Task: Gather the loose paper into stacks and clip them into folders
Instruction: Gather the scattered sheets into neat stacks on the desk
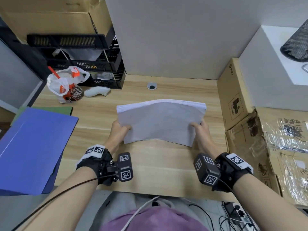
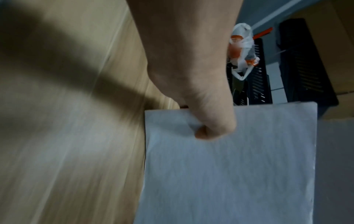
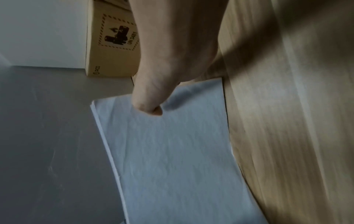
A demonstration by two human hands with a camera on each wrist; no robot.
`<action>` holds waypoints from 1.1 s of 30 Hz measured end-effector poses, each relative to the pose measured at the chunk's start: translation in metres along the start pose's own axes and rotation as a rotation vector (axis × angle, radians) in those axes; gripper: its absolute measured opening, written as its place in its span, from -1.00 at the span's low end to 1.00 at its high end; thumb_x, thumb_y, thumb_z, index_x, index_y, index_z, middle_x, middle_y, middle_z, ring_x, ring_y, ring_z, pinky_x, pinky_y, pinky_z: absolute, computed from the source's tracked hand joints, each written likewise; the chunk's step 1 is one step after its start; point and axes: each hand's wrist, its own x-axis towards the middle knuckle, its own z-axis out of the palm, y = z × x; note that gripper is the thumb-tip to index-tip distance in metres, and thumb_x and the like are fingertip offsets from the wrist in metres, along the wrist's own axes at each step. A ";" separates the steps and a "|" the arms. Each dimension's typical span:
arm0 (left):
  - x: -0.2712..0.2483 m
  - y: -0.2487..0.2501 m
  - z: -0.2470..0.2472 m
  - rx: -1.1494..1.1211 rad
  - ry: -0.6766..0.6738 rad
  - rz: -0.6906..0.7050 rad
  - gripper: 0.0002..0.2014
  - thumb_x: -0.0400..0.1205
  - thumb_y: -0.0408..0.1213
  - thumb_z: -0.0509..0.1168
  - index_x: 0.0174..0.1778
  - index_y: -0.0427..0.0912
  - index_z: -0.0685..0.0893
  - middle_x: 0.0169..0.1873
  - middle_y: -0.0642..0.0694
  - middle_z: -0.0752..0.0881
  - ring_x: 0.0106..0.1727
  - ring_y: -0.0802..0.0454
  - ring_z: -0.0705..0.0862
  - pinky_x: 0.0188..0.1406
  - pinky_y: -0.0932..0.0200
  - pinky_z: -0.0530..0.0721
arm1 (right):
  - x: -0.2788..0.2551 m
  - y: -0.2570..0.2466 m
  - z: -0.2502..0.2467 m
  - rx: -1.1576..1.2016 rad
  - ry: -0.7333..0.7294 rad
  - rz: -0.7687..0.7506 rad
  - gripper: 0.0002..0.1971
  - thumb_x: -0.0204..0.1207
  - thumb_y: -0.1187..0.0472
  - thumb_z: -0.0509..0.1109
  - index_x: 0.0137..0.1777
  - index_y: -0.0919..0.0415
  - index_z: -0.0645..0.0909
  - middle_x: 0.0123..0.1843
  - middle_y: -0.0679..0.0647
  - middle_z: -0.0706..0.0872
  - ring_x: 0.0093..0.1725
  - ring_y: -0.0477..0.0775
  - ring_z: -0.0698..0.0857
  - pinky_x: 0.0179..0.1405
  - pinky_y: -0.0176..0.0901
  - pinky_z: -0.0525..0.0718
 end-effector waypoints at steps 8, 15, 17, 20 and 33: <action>0.022 0.050 -0.042 0.267 -0.390 -0.076 -0.69 0.57 -0.41 0.43 0.23 -0.17 0.67 0.17 -0.09 0.76 0.07 0.01 0.76 0.13 0.06 0.69 | 0.027 -0.042 -0.026 -0.342 -0.326 0.013 -0.80 0.67 0.35 0.26 0.26 0.25 0.53 0.02 -0.09 0.72 -0.13 -0.21 0.75 -0.18 -0.41 0.71; 0.022 0.082 -0.083 -0.072 -0.471 -0.175 -0.23 0.09 -0.19 0.73 0.23 -0.12 0.62 0.03 -0.10 0.84 -0.03 -0.08 0.84 -0.23 0.05 0.80 | 0.040 -0.101 -0.025 0.025 -0.586 0.149 -0.52 0.64 -0.03 0.27 0.50 0.17 0.47 0.30 0.20 0.73 0.07 0.05 0.78 0.07 -0.05 0.77; 0.018 0.070 -0.090 -0.085 -0.426 -0.208 -0.19 0.12 -0.17 0.72 0.30 -0.16 0.60 0.16 -0.20 0.79 0.07 -0.18 0.80 -0.08 -0.08 0.79 | 0.027 -0.093 -0.022 0.378 -0.680 0.222 -0.22 0.49 -0.27 0.30 0.61 0.18 0.33 0.40 0.18 0.67 0.27 0.15 0.72 0.13 0.08 0.74; 0.010 0.060 -0.079 -0.206 -0.308 -0.174 -0.54 0.46 -0.34 0.49 0.29 -0.19 0.59 0.26 -0.25 0.71 0.22 -0.23 0.72 0.20 -0.21 0.70 | 0.002 -0.072 -0.007 0.778 -0.713 0.282 -0.03 0.16 -0.26 0.61 0.54 0.21 0.47 0.49 0.28 0.56 0.39 0.37 0.61 0.29 0.38 0.62; -0.025 0.034 -0.014 -0.130 -0.449 -0.195 -0.60 0.59 -0.46 0.37 0.32 -0.06 0.59 0.19 -0.06 0.78 0.20 -0.09 0.75 0.08 0.07 0.76 | -0.013 -0.021 0.025 0.201 -0.180 0.201 -0.64 0.62 0.54 0.13 0.33 0.24 0.49 -0.09 0.03 0.71 -0.44 -0.19 0.68 -0.43 -0.28 0.67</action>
